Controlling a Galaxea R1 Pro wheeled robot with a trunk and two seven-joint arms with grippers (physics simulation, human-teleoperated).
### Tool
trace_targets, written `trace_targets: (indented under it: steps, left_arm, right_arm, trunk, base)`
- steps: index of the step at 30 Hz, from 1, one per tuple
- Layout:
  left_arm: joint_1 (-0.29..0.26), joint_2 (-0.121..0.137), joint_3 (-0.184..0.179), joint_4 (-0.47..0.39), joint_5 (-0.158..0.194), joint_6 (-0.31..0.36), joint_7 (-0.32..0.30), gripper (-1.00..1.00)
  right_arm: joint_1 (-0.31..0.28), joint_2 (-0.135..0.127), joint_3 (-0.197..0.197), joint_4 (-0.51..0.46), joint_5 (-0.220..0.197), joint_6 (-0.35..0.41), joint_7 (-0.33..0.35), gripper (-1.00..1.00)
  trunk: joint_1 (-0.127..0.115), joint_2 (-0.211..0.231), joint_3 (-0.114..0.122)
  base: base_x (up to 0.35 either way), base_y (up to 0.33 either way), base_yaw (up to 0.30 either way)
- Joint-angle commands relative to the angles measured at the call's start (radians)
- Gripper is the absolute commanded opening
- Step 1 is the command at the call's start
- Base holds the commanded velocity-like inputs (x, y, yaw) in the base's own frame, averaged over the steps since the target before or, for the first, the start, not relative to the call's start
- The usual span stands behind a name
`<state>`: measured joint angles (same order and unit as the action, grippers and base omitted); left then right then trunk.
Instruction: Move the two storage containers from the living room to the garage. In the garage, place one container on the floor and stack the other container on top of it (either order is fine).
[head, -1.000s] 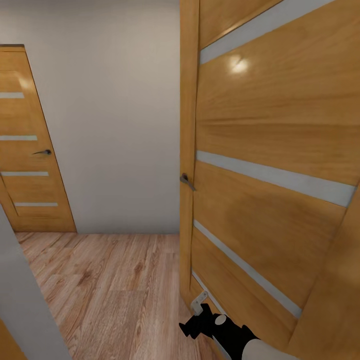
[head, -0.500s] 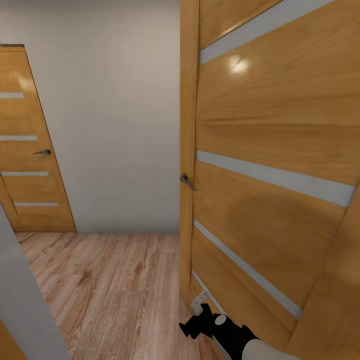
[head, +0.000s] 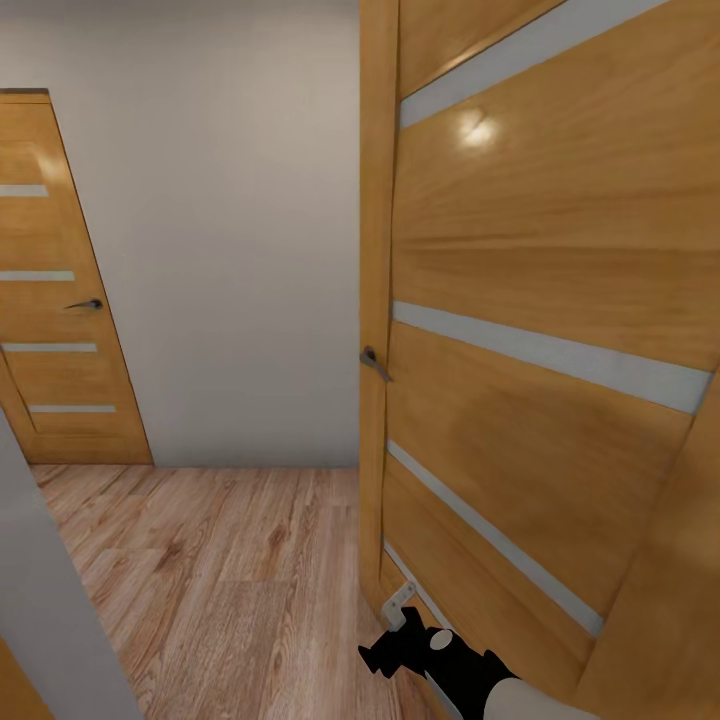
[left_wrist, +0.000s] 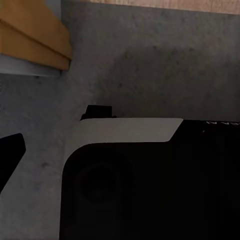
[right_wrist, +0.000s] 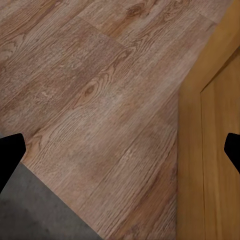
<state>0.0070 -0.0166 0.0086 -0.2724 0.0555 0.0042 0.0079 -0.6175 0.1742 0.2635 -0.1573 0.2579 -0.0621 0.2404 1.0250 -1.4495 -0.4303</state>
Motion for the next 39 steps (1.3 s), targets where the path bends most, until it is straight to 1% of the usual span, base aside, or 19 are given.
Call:
trace_targets:
  steps: [1,13,16,18,23,24,25,26,27,29,30,31,33,35,38,39]
  left_arm:
    - [0.001,0.000,0.001,-0.002,0.006,0.000,0.001,1.00]
    - [0.001,0.000,0.001,-0.002,0.006,0.000,0.001,1.00]
    - [0.001,0.000,0.001,-0.002,0.006,0.000,0.001,1.00]
    - [0.001,0.000,0.001,-0.002,0.006,0.000,0.001,1.00]
    - [0.001,0.000,0.001,-0.002,0.006,0.000,0.001,1.00]
    - [0.001,0.000,0.001,-0.002,0.006,0.000,0.001,1.00]
    - [0.001,0.000,0.001,-0.002,0.006,0.000,0.001,1.00]
    - [0.001,0.000,0.001,-0.002,0.006,0.000,0.001,1.00]
    - [0.001,0.000,0.001,-0.002,0.006,0.000,0.001,1.00]
    - [0.001,0.000,0.001,-0.002,0.006,0.000,0.000,1.00]
    - [0.001,0.000,0.001,-0.002,0.006,0.000,0.000,1.00]
    - [0.001,0.000,0.001,-0.002,0.006,0.000,0.000,1.00]
    - [0.001,0.000,0.001,-0.002,0.006,0.000,0.000,1.00]
    - [0.001,0.000,0.001,-0.002,0.006,0.000,0.000,1.00]
    - [0.001,-0.001,0.001,-0.003,0.006,0.000,0.000,1.00]
    - [0.001,-0.001,0.001,-0.003,0.006,0.000,0.000,1.00]
  right_arm:
    - [-0.001,0.000,-0.004,0.001,0.011,-0.004,0.002,1.00]
    - [-0.001,0.000,-0.004,-0.001,0.012,-0.004,0.002,1.00]
    - [-0.001,0.000,-0.004,-0.010,0.013,-0.002,-0.009,1.00]
    - [-0.001,0.000,-0.002,-0.015,0.014,0.001,-0.028,1.00]
    - [-0.001,0.000,0.000,-0.077,0.017,0.030,-0.111,1.00]
    - [-0.001,0.000,0.000,-0.120,0.017,0.072,-0.148,1.00]
    - [-0.001,0.000,0.001,-0.216,0.020,0.165,-0.206,1.00]
    - [-0.001,0.000,0.001,-0.238,0.026,0.182,-0.218,1.00]
    - [-0.001,0.000,0.002,-0.254,0.035,0.200,-0.235,1.00]
    - [-0.001,0.000,0.015,-0.272,0.060,0.241,-0.290,1.00]
    - [-0.001,0.000,0.021,-0.274,0.063,0.249,-0.305,1.00]
    - [-0.001,0.000,0.034,-0.277,0.069,0.264,-0.334,1.00]
    - [-0.001,0.000,0.065,-0.282,0.074,0.289,-0.392,1.00]
    - [-0.001,0.000,0.081,-0.293,0.076,0.313,-0.432,1.00]
    - [-0.001,0.000,0.092,-0.336,0.077,0.371,-0.473,1.00]
    - [-0.001,0.000,0.094,-0.346,0.077,0.384,-0.477,1.00]
  trunk:
    - [0.000,-0.001,-0.001]
    - [0.000,-0.001,-0.001]
    - [0.000,-0.001,-0.001]
    - [0.000,-0.001,-0.001]
    - [0.000,-0.001,-0.001]
    - [0.000,-0.001,-0.001]
    - [0.000,-0.001,-0.001]
    - [0.000,-0.001,-0.001]
    - [0.000,-0.001,-0.001]
    - [0.000,-0.001,-0.001]
    - [0.000,-0.001,-0.001]
    - [0.000,-0.001,-0.001]
    - [0.000,-0.001,-0.001]
    - [0.000,-0.001,-0.001]
    - [0.000,-0.001,-0.001]
    - [0.000,-0.001,-0.001]
  base:
    - [0.000,0.000,0.000]
    - [0.000,0.000,0.000]
    - [0.000,0.000,0.000]
    - [0.000,0.000,0.000]
    - [0.000,0.000,0.000]
    - [0.000,0.000,0.000]
    - [0.000,0.000,0.000]
    - [0.000,0.000,0.000]
    - [0.000,0.000,0.000]
    - [0.000,0.000,0.000]
    - [0.000,0.000,0.000]
    - [0.000,0.000,0.000]
    - [0.000,0.000,0.000]
    - [0.000,0.000,0.000]
    - [0.000,0.000,0.000]
    - [0.000,0.000,0.000]
